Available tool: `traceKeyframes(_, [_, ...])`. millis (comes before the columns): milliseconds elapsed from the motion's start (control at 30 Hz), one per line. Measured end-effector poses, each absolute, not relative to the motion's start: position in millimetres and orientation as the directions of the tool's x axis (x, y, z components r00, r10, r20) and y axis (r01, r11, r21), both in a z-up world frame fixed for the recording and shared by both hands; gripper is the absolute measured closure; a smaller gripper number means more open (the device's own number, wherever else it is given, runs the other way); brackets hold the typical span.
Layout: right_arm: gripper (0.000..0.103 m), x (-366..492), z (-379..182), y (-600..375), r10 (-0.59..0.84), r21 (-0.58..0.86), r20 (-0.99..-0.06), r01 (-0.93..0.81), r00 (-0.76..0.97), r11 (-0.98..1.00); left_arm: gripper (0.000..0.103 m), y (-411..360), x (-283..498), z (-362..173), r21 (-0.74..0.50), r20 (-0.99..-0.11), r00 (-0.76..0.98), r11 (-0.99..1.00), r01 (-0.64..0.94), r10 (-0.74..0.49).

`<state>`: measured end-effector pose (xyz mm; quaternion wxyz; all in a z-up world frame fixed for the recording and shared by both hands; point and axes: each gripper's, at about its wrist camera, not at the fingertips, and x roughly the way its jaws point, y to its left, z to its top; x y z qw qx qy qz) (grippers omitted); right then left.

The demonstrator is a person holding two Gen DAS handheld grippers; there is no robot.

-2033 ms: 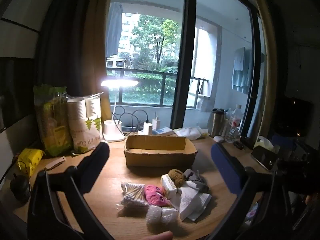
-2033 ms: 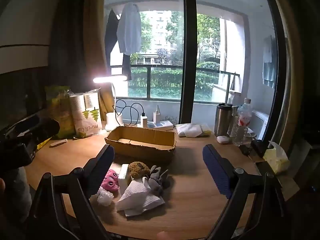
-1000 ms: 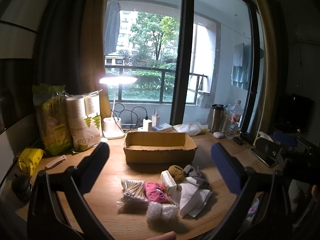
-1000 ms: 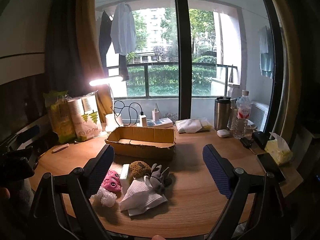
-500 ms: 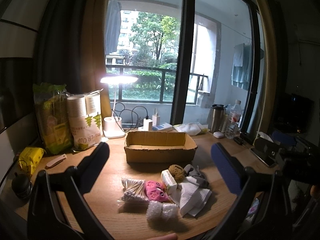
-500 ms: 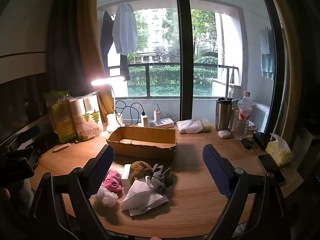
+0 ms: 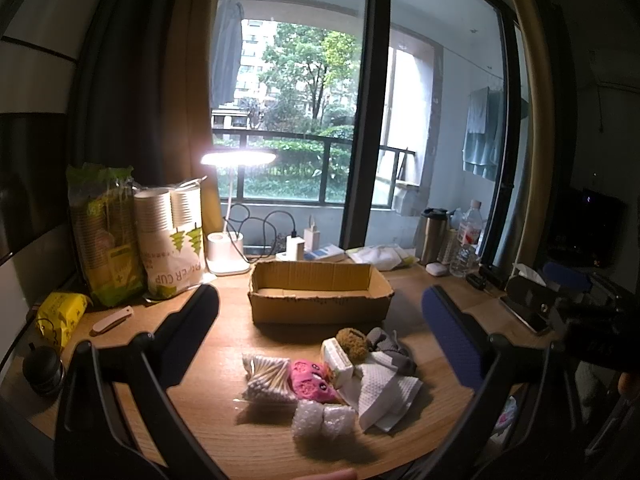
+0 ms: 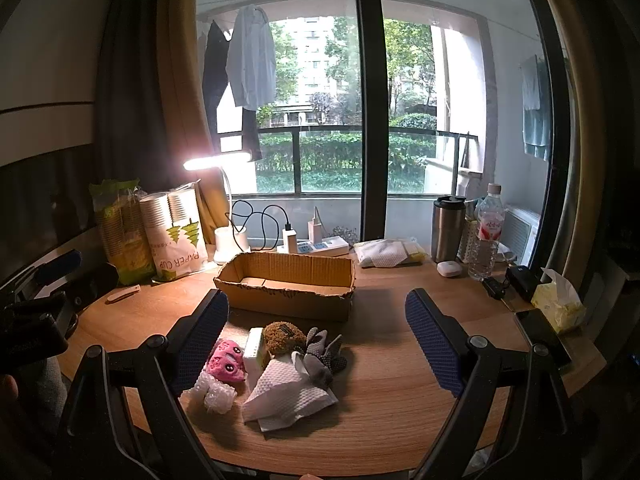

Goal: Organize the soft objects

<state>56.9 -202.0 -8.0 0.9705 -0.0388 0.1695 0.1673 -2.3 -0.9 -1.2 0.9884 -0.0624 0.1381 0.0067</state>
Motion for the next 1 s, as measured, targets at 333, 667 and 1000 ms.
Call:
traceKeyframes(333, [0.011,56,-8,-202,0.312,-0.018,-0.343,-0.339,0.886,0.941,0.001,-1,-3,-1,-0.122,-0.274,0.962,0.992,-0.031,-0.003])
traceKeyframes(667, [0.011,58,-11,-201,0.315,-0.019,-0.354,-0.343,0.881,0.939,0.001,-3,-4,-4,-0.129,-0.283,0.959,0.991,-0.03,-0.007])
traceKeyframes(1000, [0.011,68,-19,-195,0.34,-0.005,-0.375,-0.368,0.863,0.93,0.001,1,8,-12,-0.133,-0.321,0.947,0.991,-0.035,-0.01])
